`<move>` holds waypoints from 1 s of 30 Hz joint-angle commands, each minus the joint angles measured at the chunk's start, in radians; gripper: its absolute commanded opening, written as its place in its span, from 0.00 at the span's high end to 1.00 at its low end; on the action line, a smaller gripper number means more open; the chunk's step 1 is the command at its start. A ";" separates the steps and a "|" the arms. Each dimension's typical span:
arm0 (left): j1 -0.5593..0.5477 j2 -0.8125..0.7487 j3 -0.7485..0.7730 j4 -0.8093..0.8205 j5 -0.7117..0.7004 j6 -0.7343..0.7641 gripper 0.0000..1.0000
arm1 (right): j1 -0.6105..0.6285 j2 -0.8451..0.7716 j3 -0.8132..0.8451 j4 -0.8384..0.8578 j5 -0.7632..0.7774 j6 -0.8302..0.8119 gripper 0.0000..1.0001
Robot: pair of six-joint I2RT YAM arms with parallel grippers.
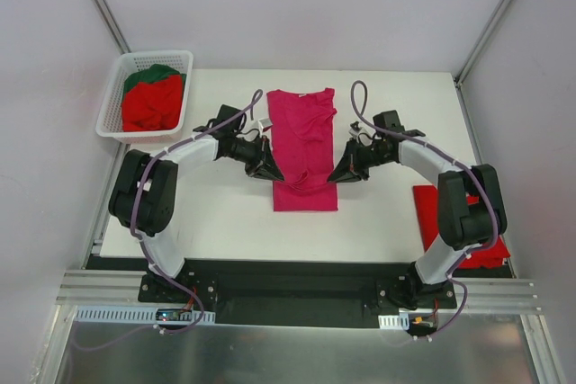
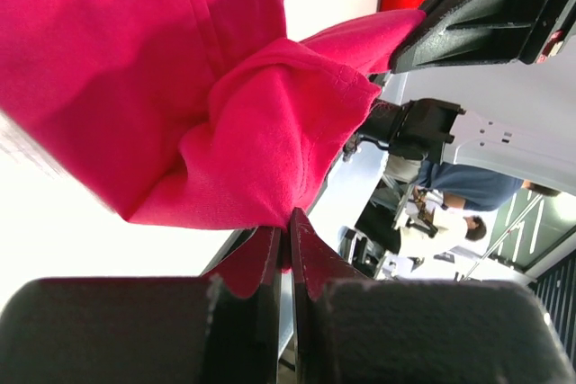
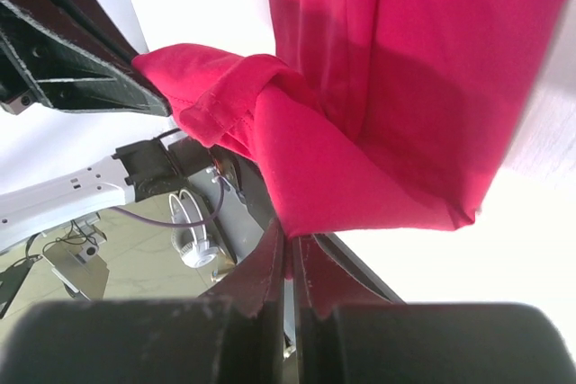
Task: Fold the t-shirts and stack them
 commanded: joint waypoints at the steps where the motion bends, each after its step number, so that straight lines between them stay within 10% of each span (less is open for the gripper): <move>1: 0.024 0.025 0.065 -0.038 0.036 0.054 1.00 | -0.016 0.033 0.073 -0.011 -0.032 -0.018 0.99; 30: 0.076 0.209 0.290 -0.132 0.069 0.107 1.00 | -0.050 0.222 0.263 -0.020 -0.070 -0.001 0.99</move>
